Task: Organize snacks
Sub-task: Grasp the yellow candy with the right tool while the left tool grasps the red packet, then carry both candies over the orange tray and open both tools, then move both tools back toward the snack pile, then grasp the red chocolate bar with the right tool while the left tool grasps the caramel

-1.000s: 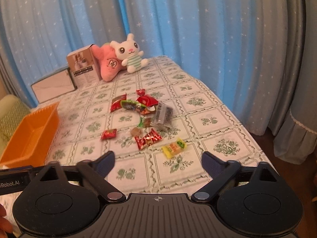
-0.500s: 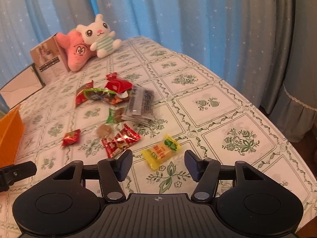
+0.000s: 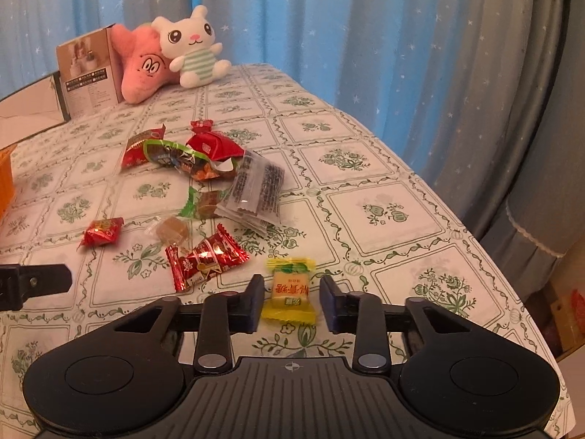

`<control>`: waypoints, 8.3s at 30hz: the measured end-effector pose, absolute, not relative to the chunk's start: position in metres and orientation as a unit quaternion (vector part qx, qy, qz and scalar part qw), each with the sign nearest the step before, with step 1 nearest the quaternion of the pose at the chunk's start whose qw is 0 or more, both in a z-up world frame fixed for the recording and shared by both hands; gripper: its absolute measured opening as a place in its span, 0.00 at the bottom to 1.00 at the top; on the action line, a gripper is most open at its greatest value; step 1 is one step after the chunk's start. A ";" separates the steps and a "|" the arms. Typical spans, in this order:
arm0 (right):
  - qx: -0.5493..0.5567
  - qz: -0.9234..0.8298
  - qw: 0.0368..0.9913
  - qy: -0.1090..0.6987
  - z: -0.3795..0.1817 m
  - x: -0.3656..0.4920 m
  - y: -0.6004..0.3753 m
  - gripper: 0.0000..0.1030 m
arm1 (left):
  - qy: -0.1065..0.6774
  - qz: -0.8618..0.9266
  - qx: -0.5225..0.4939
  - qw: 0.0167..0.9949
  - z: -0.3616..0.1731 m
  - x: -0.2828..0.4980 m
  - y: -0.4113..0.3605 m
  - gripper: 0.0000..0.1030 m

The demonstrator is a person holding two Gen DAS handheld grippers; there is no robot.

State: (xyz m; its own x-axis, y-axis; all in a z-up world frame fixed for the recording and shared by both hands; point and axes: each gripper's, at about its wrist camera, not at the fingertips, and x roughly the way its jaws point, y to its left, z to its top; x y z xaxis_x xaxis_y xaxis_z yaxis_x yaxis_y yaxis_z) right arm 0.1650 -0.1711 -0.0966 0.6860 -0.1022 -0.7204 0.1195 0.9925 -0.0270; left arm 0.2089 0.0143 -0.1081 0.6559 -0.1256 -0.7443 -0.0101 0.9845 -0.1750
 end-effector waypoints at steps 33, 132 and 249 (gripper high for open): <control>0.027 -0.065 0.920 0.384 -0.097 0.166 -0.175 0.20 | 0.396 -0.179 0.162 0.886 -0.122 0.264 -0.024 0.22; 0.036 0.228 0.920 0.318 -0.018 0.179 0.043 0.67 | 0.349 0.129 -0.043 0.927 -0.012 0.099 0.236 0.44; 0.116 -0.052 0.914 0.385 -0.090 0.174 -0.186 0.20 | 0.389 -0.248 0.133 0.877 -0.123 0.277 -0.069 0.18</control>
State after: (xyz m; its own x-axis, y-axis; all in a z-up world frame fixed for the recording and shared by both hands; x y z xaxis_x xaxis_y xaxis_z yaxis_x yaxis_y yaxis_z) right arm 0.1738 -0.1862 -0.0902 0.6988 -0.0049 -0.7153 0.1841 0.9675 0.1732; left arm 0.2769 -0.0694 -0.1230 0.5743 -0.3316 -0.7485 0.5391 0.8412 0.0410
